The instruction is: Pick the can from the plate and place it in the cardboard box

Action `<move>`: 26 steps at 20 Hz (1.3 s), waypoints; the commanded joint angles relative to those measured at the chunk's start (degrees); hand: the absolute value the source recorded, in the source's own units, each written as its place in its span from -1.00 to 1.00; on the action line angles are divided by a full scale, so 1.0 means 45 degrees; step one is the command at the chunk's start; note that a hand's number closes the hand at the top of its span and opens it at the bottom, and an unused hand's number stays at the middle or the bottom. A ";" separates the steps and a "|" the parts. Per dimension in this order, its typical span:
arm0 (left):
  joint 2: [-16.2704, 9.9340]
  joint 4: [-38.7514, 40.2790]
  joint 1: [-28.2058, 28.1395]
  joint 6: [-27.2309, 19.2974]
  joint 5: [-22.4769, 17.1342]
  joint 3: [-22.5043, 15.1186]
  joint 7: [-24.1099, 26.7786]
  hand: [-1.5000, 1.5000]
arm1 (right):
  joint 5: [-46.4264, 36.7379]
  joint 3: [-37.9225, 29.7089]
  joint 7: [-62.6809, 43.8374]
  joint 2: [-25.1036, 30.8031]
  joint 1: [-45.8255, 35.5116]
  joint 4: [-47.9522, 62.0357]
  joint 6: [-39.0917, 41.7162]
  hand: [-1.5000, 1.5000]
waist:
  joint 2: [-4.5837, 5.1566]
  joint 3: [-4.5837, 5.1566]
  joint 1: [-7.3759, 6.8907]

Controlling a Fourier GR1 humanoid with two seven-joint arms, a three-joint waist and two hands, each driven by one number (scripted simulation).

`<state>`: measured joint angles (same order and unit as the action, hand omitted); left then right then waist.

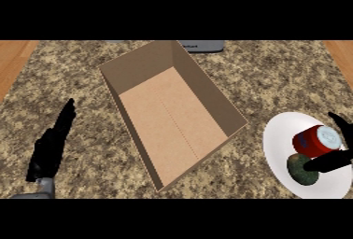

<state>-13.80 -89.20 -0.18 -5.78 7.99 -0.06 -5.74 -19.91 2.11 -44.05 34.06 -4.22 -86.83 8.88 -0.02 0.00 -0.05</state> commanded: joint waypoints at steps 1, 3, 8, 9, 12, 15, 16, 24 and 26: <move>0.0481 0.1251 0.0056 -0.0189 0.0442 0.0095 0.1262 0.00 | -0.0857 -0.0196 0.0924 -0.0698 0.0162 0.0758 -0.0194 -1.00 | 0.0008 0.0001 0.0015; 0.0073 0.0130 -0.0138 0.0576 0.0128 0.0467 0.0334 0.00 | -0.1124 -0.0629 0.0541 -0.0898 -0.0623 0.0934 0.0438 -1.00 | 0.0001 -0.0001 -0.0019; 0.0237 0.0031 0.0327 0.0557 0.0316 0.0771 -0.0230 0.00 | -0.1073 -0.1651 0.1519 -0.0766 -0.0353 0.1300 0.1046 -1.00 | 0.0001 -0.0001 0.0007; 0.0743 0.0011 0.0038 0.0350 0.0531 0.0416 -0.0062 0.00 | -0.1165 -0.1618 0.0653 -0.1066 -0.0463 0.0637 0.1358 -1.00 | -0.0002 0.0001 0.0007; 0.0383 -0.1077 -0.0437 0.0788 0.0363 0.0530 -0.0726 0.00 | -0.2117 -0.0854 0.0587 -0.2020 -0.0450 0.0890 0.0397 -1.00 | -0.0006 -0.0003 -0.0041; 0.0661 0.0712 0.0432 0.0540 0.0769 0.0753 0.0422 0.00 | -0.2223 -0.1134 0.1027 -0.2010 -0.0116 0.0903 0.1033 -1.00 | 0.0004 0.0001 0.0016; 0.0635 -0.0320 -0.0595 0.0788 0.0531 0.0724 0.0310 0.00 | -0.2177 -0.1300 0.1039 -0.1688 -0.0373 0.1066 0.1502 -1.00 | -0.0002 0.0000 -0.0020; 0.0557 0.0583 0.0165 0.0937 0.0557 0.1217 0.0416 0.00 | -0.3557 -0.1327 0.2954 -0.1840 -0.0098 0.2111 0.0124 1.00 | 0.0012 0.0000 0.0014; 0.0714 -0.0466 -0.0082 0.1021 0.0561 0.0841 -0.0233 0.00 | -0.4600 -0.1214 0.3228 -0.1823 -0.0141 0.2828 -0.1149 1.00 | 0.0011 -0.0009 -0.0059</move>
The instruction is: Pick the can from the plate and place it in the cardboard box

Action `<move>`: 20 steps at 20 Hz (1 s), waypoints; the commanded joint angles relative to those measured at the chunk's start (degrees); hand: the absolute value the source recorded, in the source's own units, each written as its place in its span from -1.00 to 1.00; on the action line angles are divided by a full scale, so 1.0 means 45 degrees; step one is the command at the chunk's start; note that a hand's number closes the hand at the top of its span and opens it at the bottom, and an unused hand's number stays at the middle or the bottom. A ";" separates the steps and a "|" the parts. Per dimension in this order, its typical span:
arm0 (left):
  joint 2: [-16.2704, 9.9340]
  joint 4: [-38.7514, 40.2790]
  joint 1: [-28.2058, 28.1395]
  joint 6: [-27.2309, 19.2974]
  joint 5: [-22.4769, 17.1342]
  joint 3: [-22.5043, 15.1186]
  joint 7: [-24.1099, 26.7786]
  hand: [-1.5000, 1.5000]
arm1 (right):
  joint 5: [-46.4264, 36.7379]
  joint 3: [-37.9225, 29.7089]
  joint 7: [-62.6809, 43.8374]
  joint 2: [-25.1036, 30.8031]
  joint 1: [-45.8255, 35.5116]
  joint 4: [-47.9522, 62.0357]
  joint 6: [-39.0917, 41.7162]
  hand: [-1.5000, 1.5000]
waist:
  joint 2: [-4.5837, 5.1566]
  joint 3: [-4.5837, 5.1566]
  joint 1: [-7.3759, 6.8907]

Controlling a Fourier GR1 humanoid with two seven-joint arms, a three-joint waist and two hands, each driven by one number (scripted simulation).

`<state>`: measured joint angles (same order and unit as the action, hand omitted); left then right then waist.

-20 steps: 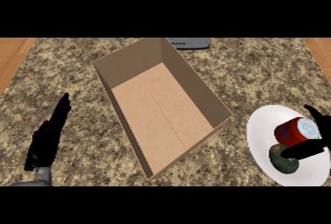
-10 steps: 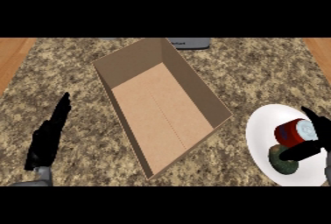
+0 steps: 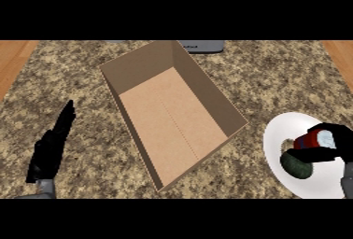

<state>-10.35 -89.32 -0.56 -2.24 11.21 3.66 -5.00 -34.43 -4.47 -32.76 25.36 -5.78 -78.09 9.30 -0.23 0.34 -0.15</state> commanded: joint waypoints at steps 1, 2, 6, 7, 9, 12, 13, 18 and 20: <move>-0.0004 -0.0314 -0.0708 0.0109 0.0009 0.0039 0.0234 0.00 | -0.1203 0.0154 0.0053 0.0460 0.0455 -0.0441 -0.0531 1.00 | 0.0035 -0.0074 0.0015; 0.0378 -0.0531 0.0025 -0.0210 0.0412 -0.0428 -0.0635 0.00 | -0.1559 0.0239 -0.0063 0.0187 -0.0738 0.0530 -0.0840 1.00 | 0.0055 -0.0080 -0.0031; 0.0478 0.0258 -0.0355 -0.0320 0.0448 -0.0332 0.0523 0.00 | -0.2775 0.2160 0.1401 -0.0041 0.0224 -0.0684 -0.1164 1.00 | 0.0054 -0.0072 -0.0015; -0.0092 0.0003 0.0397 0.0091 0.0007 0.0210 -0.0425 0.00 | -0.3377 0.3209 0.0990 -0.0375 0.0518 -0.1692 -0.0977 1.00 | 0.0018 -0.0065 0.0049; -0.0106 -0.0241 0.0295 0.0284 -0.0123 0.0133 -0.0491 0.00 | -0.3932 0.4121 0.1948 -0.0148 0.0418 -0.1956 -0.0951 1.00 | 0.0022 -0.0072 -0.0076; 0.0044 0.0615 0.0542 -0.0063 0.0295 0.0083 0.0181 0.00 | -0.4964 0.4932 0.1922 -0.0713 0.1062 -0.2278 -0.1897 1.00 | 0.0059 -0.0073 0.0083; 0.0336 -0.0078 0.0529 -0.0220 0.0443 -0.0218 -0.0611 0.00 | -0.4556 0.4358 0.1785 -0.0239 0.1220 -0.3263 -0.1232 1.00 | 0.0027 -0.0074 0.0101; -0.0090 -0.0617 -0.0439 0.0447 0.0067 0.0138 -0.0208 0.00 | -0.5605 0.4318 0.0974 -0.0281 0.1513 -0.5292 -0.0797 1.00 | 0.0027 -0.0073 0.0056; 0.0131 -0.0059 0.0111 0.0285 0.0169 0.0077 -0.0321 0.00 | -0.5578 0.4137 0.0182 -0.0183 0.1602 -0.7024 0.0121 1.00 | 0.0024 -0.0070 0.0112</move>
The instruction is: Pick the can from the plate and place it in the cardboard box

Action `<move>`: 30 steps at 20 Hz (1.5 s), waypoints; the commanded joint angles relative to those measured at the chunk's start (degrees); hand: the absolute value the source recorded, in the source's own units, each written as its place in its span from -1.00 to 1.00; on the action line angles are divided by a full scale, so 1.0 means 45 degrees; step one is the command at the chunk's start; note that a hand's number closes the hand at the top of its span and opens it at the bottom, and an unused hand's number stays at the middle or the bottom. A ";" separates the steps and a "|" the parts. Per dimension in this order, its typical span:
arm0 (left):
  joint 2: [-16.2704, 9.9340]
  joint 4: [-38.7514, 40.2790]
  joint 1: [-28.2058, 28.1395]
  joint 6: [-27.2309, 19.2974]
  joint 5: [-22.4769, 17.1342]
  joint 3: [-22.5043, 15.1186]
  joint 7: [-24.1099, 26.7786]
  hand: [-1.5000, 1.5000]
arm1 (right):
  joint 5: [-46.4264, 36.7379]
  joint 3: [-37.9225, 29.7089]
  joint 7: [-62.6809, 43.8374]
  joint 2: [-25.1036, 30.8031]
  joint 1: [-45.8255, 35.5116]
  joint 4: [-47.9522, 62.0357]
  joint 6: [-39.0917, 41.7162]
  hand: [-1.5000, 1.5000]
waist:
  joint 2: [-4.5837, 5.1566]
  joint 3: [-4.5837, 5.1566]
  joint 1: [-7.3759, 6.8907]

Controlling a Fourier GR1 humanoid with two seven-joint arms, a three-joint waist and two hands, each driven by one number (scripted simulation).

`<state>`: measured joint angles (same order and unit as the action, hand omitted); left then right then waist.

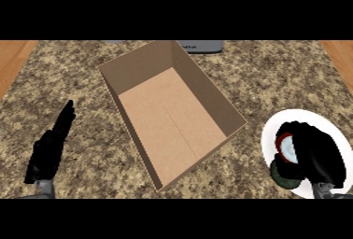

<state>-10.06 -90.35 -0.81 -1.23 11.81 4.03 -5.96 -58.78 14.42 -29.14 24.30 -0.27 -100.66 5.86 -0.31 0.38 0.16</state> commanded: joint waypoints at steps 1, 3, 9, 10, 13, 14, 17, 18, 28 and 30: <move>0.0141 -0.0356 -0.0287 -0.0270 0.0320 -0.0015 -0.0043 0.00 | -0.0248 -0.0140 -0.0224 -0.0021 0.1136 -0.2132 0.0221 1.00 | 0.0042 -0.0083 0.0026; 0.0499 0.0353 -0.0316 -0.0308 0.0398 -0.0329 0.0671 0.00 | 0.0712 -0.0521 0.0042 -0.0188 0.0406 -0.2618 0.0783 1.00 | 0.0048 -0.0081 0.0022; 0.0204 0.0088 -0.0030 -0.0257 0.0182 0.0074 0.0204 0.00 | 0.3242 -0.0630 0.1467 -0.1420 -0.0447 -0.4789 -0.0227 1.00 | 0.0032 -0.0087 0.0007; -0.0107 0.0014 -0.0300 0.0347 -0.0358 0.0313 0.0439 0.00 | 0.3377 -0.0386 0.1321 -0.1741 -0.0623 -0.4945 -0.0154 1.00 | 0.0035 -0.0083 -0.0075; 0.0349 0.1104 0.0539 -0.0389 0.0360 0.0084 0.0527 0.00 | 0.3927 -0.0396 0.1388 -0.1644 -0.0538 -0.5895 0.0560 1.00 | 0.0062 -0.0080 0.0070; 0.0212 -0.0212 -0.0143 0.0024 0.0196 -0.0151 0.0091 0.00 | 0.3717 -0.0270 0.0900 -0.2491 -0.2515 -0.4271 0.0270 1.00 | 0.0074 -0.0083 -0.0194; 0.0097 0.0704 0.0548 0.0029 0.0027 0.0276 0.0368 0.00 | 0.3461 0.0644 -0.1158 -0.3141 -0.3697 -0.5634 0.1572 1.00 | 0.0065 -0.0071 -0.0078; 0.0480 -0.0119 0.0082 -0.0163 0.0377 -0.0280 -0.0168 0.00 | 0.4127 -0.0202 -0.1002 -0.3070 -0.4731 -0.4630 0.2011 1.00 | 0.0068 -0.0078 -0.0136; 0.0478 0.0269 0.0380 0.0051 0.0366 -0.0240 0.0002 0.00 | 0.2822 -0.0481 -0.1653 -0.5321 -0.9677 0.1594 0.1025 1.00 | 0.0125 -0.0078 -0.0257; 0.0142 0.0254 -0.0097 0.0191 0.0229 0.0170 0.0720 0.00 | 0.2898 0.0890 -0.2656 -0.5376 -0.9451 0.1591 0.0159 1.00 | 0.0082 -0.0079 -0.0202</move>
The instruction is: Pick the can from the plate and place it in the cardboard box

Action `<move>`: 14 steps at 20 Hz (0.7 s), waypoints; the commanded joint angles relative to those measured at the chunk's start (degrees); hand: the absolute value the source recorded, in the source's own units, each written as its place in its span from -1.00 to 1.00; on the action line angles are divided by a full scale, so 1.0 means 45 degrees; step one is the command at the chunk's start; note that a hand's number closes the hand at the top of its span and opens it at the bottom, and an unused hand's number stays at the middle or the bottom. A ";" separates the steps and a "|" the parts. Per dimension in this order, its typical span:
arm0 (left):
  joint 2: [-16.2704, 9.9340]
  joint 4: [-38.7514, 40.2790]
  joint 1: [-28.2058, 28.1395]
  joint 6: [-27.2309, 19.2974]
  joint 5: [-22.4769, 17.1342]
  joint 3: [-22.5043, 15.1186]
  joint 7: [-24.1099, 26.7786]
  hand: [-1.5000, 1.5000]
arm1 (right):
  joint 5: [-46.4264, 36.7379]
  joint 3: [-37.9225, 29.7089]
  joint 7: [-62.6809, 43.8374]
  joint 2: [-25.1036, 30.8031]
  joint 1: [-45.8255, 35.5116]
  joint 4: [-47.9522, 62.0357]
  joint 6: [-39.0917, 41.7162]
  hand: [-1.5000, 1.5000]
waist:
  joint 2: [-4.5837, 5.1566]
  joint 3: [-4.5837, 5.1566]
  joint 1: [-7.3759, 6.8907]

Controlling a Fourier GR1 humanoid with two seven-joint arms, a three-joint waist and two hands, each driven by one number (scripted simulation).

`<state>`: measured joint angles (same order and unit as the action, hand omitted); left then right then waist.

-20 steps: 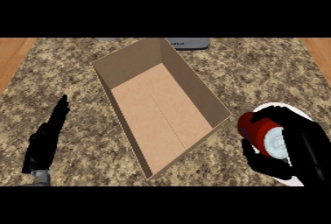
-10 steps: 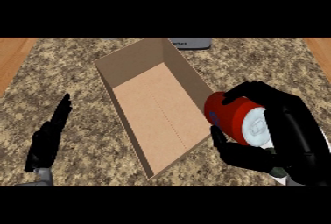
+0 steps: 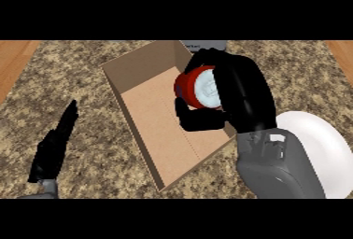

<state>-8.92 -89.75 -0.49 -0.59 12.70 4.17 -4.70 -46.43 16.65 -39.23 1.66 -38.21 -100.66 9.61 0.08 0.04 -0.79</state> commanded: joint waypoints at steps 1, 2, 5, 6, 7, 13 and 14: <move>-0.0567 0.0153 0.0472 0.0557 -0.0490 0.0626 -0.0456 0.00 | 0.0009 0.0755 -0.0344 -0.0351 -0.0852 0.2048 -0.1208 1.00 | -0.0001 -0.0005 0.0015; -0.0315 0.1313 0.0329 0.0280 -0.0335 0.0613 0.1011 0.00 | 0.0185 0.0704 -0.0306 -0.0355 -0.1684 0.2902 -0.1280 1.00 | 0.0020 0.0002 -0.0009; 0.0404 0.0197 0.0288 -0.0393 0.0431 -0.0268 -0.0084 0.00 | 0.0708 0.0435 0.0115 -0.0363 -0.2520 0.5158 -0.1626 1.00 | 0.0021 -0.0004 -0.0079; 0.0326 0.0137 0.0010 -0.0090 0.0245 -0.0297 0.0080 0.00 | 0.0974 0.0272 0.0017 -0.0364 -0.3128 0.6205 -0.2348 1.00 | 0.0040 -0.0002 -0.0181; 0.0426 0.0306 0.0437 -0.0300 0.0371 -0.0289 -0.0165 0.00 | 0.1238 0.0816 -0.0098 -0.0365 -0.3244 0.6505 -0.2491 1.00 | 0.0031 -0.0003 -0.0127; -0.0167 -0.0052 0.0404 0.0251 -0.0053 0.0210 -0.0295 0.00 | 0.2255 0.1278 0.0823 -0.0369 -0.3464 0.9862 -0.4778 1.00 | 0.0057 -0.0007 -0.0211; 0.0158 0.0353 0.0681 -0.0071 0.0270 -0.0085 -0.0007 0.00 | 0.2866 0.1263 0.0368 -0.0369 -0.4068 1.0634 -0.4808 -1.00 | 0.0102 -0.0003 -0.0331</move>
<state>-8.80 -89.08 1.21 -0.17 13.14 4.19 -4.99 -38.24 21.74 -37.50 0.05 -53.57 -62.04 -7.26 0.35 0.03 -1.78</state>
